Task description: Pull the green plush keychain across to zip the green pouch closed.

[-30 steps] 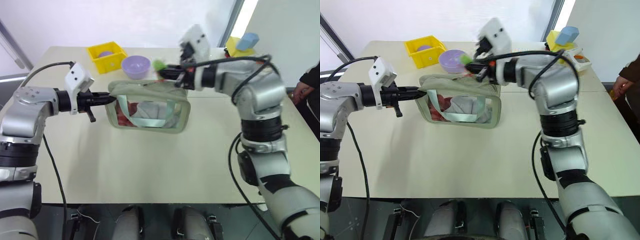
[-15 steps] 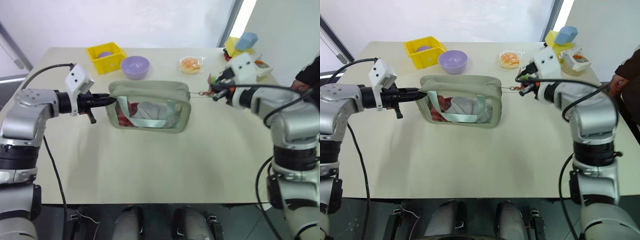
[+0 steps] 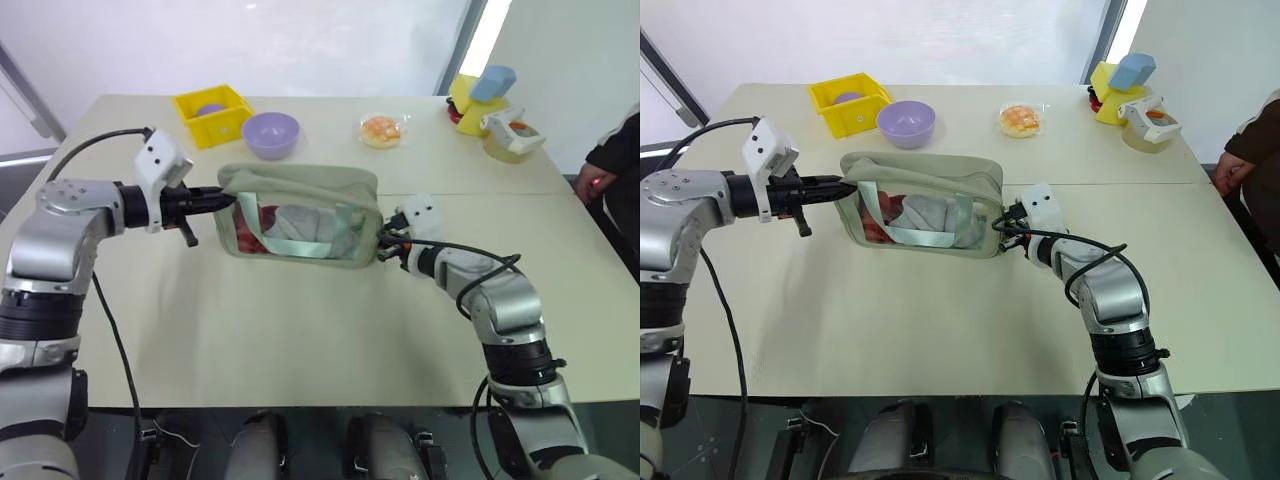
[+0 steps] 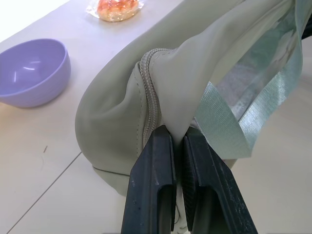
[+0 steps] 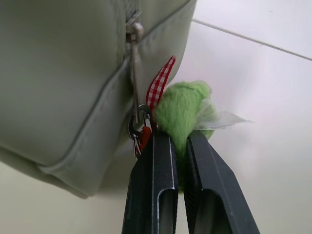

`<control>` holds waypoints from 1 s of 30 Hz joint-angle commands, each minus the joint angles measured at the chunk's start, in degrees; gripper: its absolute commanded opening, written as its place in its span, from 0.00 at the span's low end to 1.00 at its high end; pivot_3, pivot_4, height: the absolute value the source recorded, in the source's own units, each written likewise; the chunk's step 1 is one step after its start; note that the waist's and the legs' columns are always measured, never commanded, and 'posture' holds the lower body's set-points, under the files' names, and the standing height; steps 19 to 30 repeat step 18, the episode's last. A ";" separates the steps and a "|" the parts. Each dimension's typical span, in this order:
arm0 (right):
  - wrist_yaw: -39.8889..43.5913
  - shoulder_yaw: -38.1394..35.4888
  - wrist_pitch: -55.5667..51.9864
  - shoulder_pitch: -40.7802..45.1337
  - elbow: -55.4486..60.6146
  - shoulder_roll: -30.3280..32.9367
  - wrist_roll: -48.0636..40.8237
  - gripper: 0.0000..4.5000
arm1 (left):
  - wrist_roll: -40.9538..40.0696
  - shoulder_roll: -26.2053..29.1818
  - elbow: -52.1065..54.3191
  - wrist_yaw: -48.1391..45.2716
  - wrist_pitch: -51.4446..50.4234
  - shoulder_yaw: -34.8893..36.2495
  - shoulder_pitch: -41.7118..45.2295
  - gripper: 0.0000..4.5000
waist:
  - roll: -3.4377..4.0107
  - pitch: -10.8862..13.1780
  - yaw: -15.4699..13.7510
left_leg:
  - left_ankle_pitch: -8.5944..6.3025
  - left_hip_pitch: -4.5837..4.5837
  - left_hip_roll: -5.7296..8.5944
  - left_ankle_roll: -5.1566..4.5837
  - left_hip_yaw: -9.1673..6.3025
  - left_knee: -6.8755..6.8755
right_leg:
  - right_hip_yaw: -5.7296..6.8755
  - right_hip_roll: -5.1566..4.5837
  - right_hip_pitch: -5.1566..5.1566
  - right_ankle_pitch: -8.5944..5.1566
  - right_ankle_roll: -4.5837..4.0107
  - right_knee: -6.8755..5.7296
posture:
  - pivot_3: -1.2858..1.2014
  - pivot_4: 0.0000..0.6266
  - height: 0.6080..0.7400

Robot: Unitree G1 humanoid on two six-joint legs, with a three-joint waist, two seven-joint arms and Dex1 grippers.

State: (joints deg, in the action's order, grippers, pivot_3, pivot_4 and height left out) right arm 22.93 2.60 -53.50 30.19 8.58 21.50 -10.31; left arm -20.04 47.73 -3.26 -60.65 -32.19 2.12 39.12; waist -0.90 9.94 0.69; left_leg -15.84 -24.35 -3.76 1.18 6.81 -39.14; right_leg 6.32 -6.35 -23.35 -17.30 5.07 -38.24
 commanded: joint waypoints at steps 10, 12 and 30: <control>17.68 -8.63 -7.69 6.61 8.22 19.54 -12.90 0.99 | -6.04 4.40 3.23 -0.21 -7.12 7.38 -2.72 0.99 | 0.04 0.06 0.15 | -0.01 -0.10 -0.01 -0.01 -0.02 0.06 | 0.01 0.01 -0.11 0.00 0.00 0.06 | 0.52 0.24 0.99; 21.38 -10.10 -8.91 6.47 10.36 23.15 -16.26 0.99 | -7.25 6.09 4.98 0.18 -9.61 9.48 -4.96 0.99 | 0.04 0.06 0.24 | -0.01 -0.04 -0.03 -0.01 -0.03 0.07 | 0.00 0.02 -0.09 0.00 0.00 0.04 | 0.52 0.24 0.99; 24.14 -15.01 -14.34 9.60 16.69 25.30 -26.69 0.99 | -11.26 8.82 8.34 2.33 -14.73 17.15 -10.55 0.99 | 0.04 0.07 0.10 | -0.01 -0.04 -0.05 -0.01 -0.21 0.05 | -0.01 0.02 -0.07 0.00 0.00 0.03 | 0.52 0.24 0.99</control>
